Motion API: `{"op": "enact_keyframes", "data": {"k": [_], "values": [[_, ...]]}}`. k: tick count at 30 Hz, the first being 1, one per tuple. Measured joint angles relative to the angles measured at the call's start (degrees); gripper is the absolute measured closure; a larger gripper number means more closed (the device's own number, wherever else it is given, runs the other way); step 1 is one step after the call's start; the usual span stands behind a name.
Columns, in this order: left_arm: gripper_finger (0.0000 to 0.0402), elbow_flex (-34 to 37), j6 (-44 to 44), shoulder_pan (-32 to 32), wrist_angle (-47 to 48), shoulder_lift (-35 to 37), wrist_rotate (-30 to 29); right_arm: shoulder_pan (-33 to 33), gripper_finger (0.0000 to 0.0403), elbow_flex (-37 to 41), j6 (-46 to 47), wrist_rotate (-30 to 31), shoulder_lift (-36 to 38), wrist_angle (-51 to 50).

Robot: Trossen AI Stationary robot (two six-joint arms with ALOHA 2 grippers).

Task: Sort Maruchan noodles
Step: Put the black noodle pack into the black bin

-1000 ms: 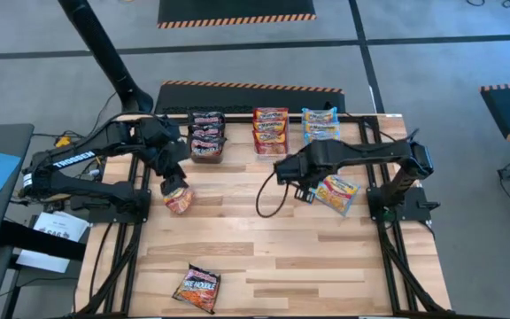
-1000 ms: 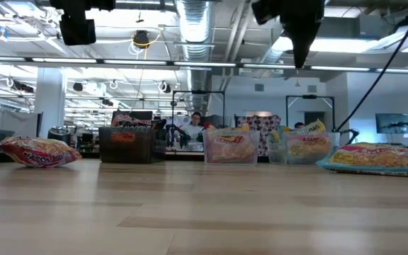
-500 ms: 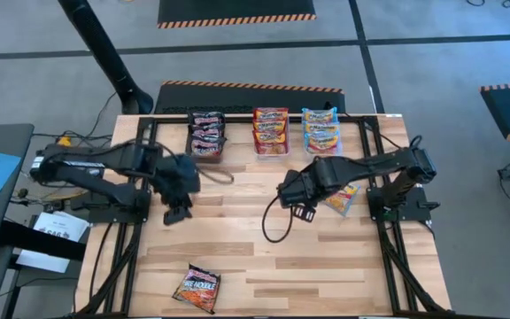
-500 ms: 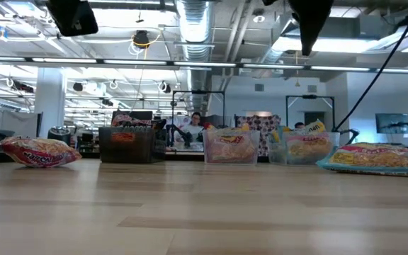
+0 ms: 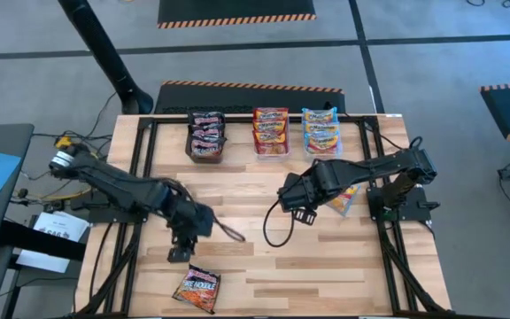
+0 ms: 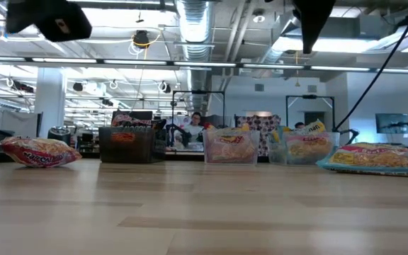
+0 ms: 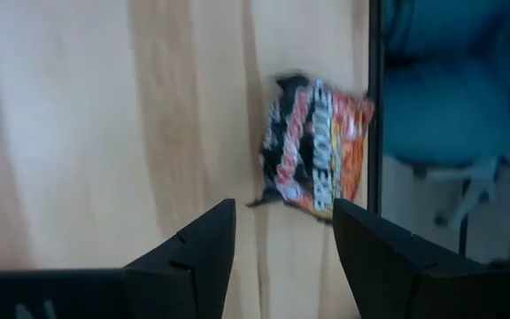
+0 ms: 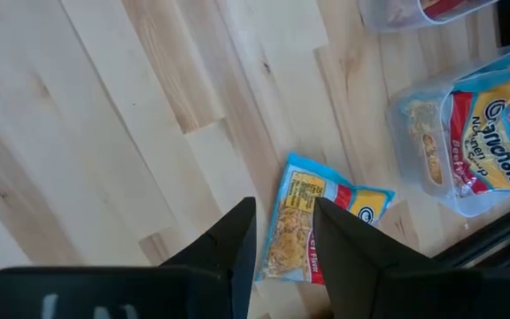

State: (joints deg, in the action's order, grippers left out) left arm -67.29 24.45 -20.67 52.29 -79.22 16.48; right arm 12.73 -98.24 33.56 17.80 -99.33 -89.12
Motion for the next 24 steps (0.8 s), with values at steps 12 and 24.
{"op": "enact_keyframes", "data": {"k": [12, 24], "values": [[0.0226, 0.0, -1.3, -4.7, -1.5, -12.2, 4.2, -0.1, 0.0266, 0.0, -1.0, 0.1, 0.0, 3.4], [0.0226, 0.0, -8.8, -5.2, -6.4, -17.5, 6.7, -0.1, 0.0266, 0.0, -1.0, 0.1, 0.0, 4.5]]}}
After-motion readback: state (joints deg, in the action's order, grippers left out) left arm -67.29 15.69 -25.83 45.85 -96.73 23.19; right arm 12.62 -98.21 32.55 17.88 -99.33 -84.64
